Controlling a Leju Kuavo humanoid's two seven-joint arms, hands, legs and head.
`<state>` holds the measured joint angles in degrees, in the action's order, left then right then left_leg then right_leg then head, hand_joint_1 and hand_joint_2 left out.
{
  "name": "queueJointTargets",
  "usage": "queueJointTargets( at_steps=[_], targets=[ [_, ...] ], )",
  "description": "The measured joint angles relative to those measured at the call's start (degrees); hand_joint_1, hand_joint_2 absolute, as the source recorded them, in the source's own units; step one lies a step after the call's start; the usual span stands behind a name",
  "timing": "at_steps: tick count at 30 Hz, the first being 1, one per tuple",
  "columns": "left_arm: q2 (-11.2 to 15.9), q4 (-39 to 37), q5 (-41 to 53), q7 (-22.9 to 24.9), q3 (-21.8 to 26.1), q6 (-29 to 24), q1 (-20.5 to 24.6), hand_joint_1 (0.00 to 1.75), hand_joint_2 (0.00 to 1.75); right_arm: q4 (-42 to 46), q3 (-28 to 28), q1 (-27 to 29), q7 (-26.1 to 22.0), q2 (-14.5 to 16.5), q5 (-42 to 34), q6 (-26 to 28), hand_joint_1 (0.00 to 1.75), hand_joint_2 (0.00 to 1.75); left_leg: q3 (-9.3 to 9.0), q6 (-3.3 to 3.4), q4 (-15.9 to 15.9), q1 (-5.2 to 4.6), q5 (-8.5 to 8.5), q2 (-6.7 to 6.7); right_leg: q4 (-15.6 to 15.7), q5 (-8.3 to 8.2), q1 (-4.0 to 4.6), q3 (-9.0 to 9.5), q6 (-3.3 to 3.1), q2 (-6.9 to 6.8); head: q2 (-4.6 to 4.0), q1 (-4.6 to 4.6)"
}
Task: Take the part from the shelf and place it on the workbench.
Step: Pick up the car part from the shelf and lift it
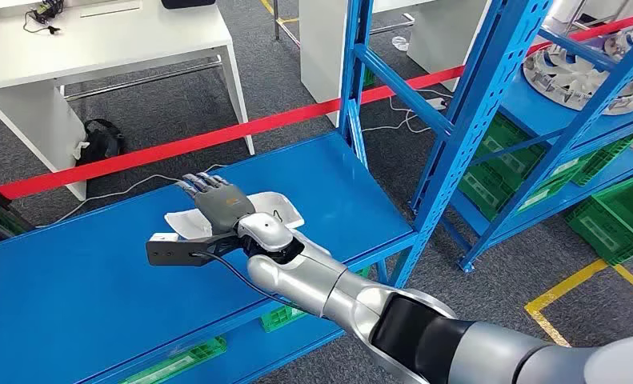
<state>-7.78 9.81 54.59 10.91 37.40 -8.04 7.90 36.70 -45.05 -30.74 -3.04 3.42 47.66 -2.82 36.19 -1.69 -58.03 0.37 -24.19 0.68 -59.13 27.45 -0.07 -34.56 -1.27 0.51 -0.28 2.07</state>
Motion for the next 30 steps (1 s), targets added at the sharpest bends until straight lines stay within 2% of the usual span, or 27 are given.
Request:
queueJointTargets(
  at_steps=[6, 15, 30],
  targets=[
    [0.00, 0.00, 0.31, 0.24, 0.00, -0.04, 0.10, 0.00, 0.00, -0.69, -2.78, 0.84, 2.67, -0.75, 0.86, -2.01, 0.00, 1.75, 0.00, 0.00, 0.00, 0.00, -0.02, 0.00, 0.01, 0.00, 0.00, 0.00, 0.00, 0.00, 0.00, 0.00],
    [-0.31, -0.03, 0.35, 0.14, 0.01, -1.22, 0.11, 0.00, 0.00, -3.32, -6.76, 1.29, 6.62, -2.95, 4.90, -1.95, 0.00, 1.75, 0.02, 0.01, -0.01, -0.01, -0.02, 0.00, 0.04, -0.01, 0.00, 0.03, 0.02, -0.02, 0.00, 0.01],
    [-0.31, -0.03, 0.47, 0.09, 0.17, -0.65, 0.18, 0.00, 0.00, -4.48, -10.41, 0.89, 9.32, -5.11, 9.00, -2.20, 0.00, 1.75, -0.01, 0.05, -0.01, 0.00, -0.05, 0.00, 0.05, -0.01, 0.00, 0.09, 0.02, -0.02, 0.00, 0.01]
  ],
)
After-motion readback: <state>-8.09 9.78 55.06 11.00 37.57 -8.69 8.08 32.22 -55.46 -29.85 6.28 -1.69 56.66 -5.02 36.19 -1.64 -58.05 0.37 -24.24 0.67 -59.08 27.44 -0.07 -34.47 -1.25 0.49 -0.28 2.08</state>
